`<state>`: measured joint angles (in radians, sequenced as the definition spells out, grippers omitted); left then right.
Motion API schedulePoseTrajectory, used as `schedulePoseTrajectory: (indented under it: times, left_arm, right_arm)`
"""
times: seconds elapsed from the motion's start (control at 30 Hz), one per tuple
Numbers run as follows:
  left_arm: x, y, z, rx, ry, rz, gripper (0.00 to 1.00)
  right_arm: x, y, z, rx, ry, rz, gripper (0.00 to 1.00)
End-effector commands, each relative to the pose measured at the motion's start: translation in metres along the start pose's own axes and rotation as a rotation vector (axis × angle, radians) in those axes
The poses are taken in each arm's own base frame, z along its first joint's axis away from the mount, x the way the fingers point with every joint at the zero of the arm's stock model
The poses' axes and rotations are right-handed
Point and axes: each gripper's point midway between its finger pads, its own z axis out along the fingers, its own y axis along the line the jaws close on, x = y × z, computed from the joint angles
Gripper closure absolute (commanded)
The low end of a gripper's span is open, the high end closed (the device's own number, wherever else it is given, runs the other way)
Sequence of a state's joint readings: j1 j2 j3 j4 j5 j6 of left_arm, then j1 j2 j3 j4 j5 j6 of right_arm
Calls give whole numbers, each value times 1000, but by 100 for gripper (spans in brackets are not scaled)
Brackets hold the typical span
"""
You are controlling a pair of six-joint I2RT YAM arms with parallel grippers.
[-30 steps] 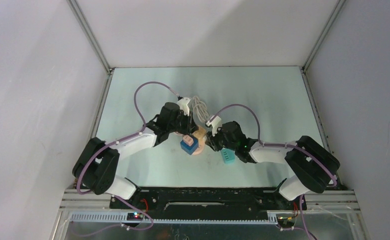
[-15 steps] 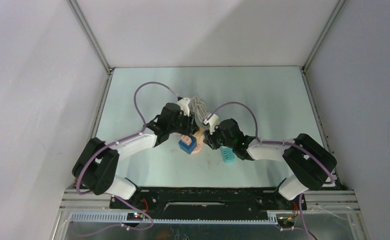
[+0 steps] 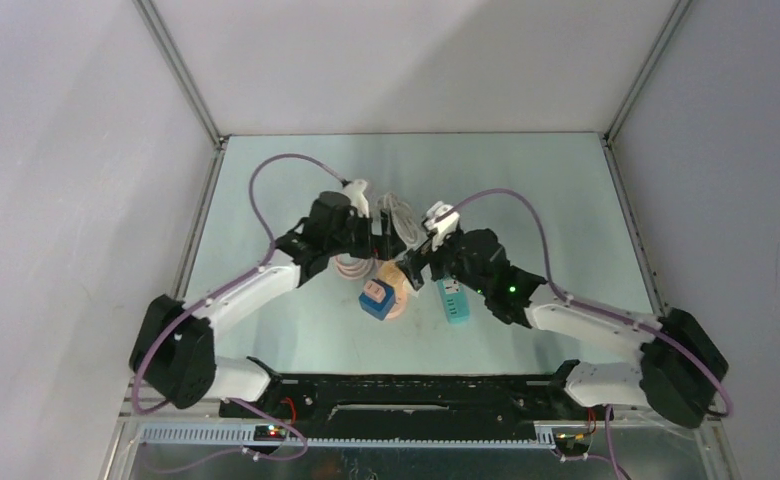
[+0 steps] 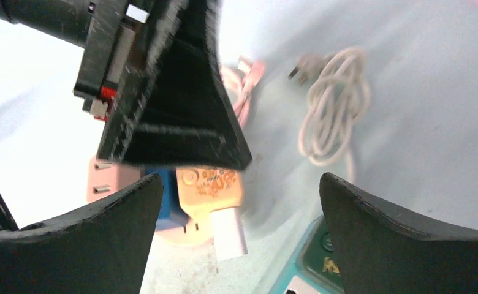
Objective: Insert the plug
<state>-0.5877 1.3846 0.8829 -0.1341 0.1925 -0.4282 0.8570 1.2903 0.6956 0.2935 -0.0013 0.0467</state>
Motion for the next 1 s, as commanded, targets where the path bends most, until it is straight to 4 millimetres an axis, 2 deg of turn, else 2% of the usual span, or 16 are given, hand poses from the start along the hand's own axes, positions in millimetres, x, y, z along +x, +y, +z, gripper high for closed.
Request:
schedulePoseTrajectory:
  times: [0.0, 0.1, 0.2, 0.27, 0.3, 0.33, 0.5, 0.63, 0.73, 0.87, 0.97]
  left_arm:
    - [-85, -16, -47, 77, -277, -34, 0]
    - [-112, 5, -75, 55, -411, -71, 0]
    - [-122, 34, -102, -19, -519, -111, 0]
    - [-123, 57, -120, -111, -590, -124, 0]
    - [-118, 70, -123, -160, -602, -124, 0]
    - [-117, 81, -135, -226, -642, -108, 0]
    - [-93, 131, -164, -505, -726, -88, 0]
    - [-83, 157, -178, -653, -787, -84, 0]
    - [-71, 182, -189, -802, -805, -98, 0]
    - [-55, 204, -193, -913, -830, -79, 0]
    - [-51, 207, -187, -904, -857, -39, 0]
  right_arm:
    - [-63, -27, -33, 118, -151, 70, 0]
    - [-70, -53, -54, 179, -160, 116, 0]
    - [-63, -91, -76, 293, -136, 161, 0]
    - [-52, -117, -89, 387, -105, 180, 0]
    - [-39, -130, -97, 440, -67, 187, 0]
    - [-29, -143, -105, 492, -45, 190, 0]
    - [21, -200, -143, 730, 19, 275, 0]
    - [60, -227, -163, 831, 47, 346, 0]
    - [70, -238, -166, 872, -7, 354, 1]
    - [84, -252, -175, 974, -59, 317, 0]
    - [92, -260, -178, 1024, -98, 277, 1]
